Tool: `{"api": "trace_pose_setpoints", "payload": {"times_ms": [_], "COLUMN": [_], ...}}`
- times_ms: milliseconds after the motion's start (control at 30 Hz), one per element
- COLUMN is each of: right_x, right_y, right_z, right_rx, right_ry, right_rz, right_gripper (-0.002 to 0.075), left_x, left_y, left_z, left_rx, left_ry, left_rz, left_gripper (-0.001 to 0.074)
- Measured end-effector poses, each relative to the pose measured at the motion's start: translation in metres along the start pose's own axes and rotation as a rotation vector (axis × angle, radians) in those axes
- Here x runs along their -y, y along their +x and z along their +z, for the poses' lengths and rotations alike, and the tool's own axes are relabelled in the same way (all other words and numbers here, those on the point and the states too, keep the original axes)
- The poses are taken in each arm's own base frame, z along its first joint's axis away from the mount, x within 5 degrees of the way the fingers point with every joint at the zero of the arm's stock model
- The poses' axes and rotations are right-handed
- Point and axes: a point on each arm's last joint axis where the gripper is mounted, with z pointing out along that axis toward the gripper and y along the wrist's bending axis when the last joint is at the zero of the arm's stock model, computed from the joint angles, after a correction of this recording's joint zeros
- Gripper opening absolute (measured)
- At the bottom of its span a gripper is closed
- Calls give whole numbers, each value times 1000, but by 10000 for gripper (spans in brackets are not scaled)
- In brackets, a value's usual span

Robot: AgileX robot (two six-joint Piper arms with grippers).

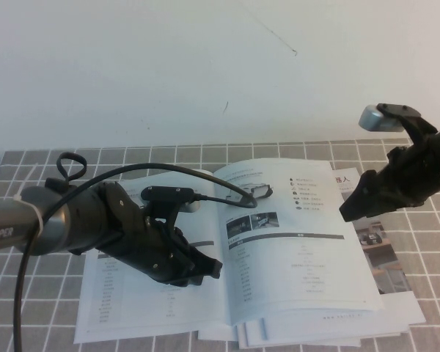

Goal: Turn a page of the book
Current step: Open the closed book

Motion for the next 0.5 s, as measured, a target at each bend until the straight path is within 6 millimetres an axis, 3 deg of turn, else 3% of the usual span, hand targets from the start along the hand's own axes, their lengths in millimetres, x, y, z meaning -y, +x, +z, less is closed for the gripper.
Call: {"api": "trace_pose_setpoints", "payload": {"times_ms": [233,500], "right_x": [3,27], "right_y": [3,16], "right_z": [4,44], "right_rx": [-41,-153], "right_ry": [2,-21], "right_rz": [20,159], "right_gripper": [419,419], "left_x": [0,0], "left_y": [0,0], "left_z": [0,0], "left_rx": [0,-2], "left_ry": [0,1], "left_rz": [0,-1], "left_gripper": [-4,-4]}}
